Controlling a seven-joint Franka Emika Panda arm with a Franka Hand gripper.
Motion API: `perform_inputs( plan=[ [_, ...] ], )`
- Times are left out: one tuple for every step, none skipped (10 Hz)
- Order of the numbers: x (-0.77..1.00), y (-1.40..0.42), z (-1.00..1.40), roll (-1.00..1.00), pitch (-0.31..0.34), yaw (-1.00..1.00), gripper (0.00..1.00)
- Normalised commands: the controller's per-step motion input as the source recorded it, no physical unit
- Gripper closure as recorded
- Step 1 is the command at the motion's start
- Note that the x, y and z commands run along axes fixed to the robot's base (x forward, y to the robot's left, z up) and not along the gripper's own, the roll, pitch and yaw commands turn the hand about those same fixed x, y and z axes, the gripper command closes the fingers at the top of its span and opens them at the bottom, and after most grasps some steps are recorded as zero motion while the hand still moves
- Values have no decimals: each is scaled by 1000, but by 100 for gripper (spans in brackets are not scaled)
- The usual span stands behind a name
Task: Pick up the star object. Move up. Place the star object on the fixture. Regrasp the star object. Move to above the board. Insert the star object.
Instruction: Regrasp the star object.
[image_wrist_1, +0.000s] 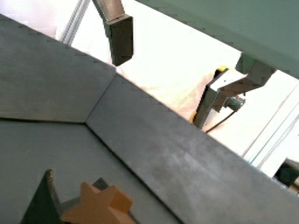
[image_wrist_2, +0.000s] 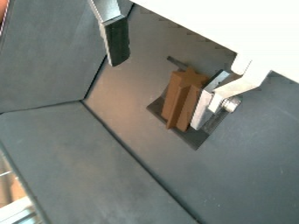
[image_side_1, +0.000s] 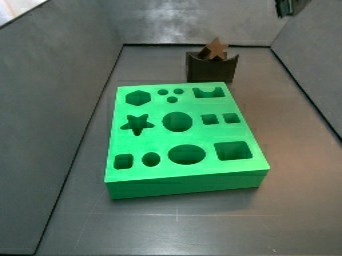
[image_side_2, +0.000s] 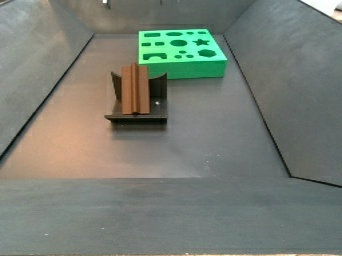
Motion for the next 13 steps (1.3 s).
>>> perform_inputs(
  plan=[
    [113,-42,-17,306,129,214,0],
    [98,-33,-11,198,82,220,0],
    [89,-46,-16,164,37,216,0],
    [91,-48,-20,155,25,205,0],
    [40,68,-1000,139,10,173,0],
    [46,69,-1000,140,-6,138,0],
    [52,65,-1000,136,-28,124,0],
    [63,56,-1000,111,-55,99,0],
    [70,54,-1000,89,-62,81,0],
    [82,49,-1000,73,-68,56,0],
    [88,46,-1000,67,-69,46,0],
    [99,40,-1000,66,-61,24,0],
    [112,33,-1000,69,-49,10,0]
  ],
)
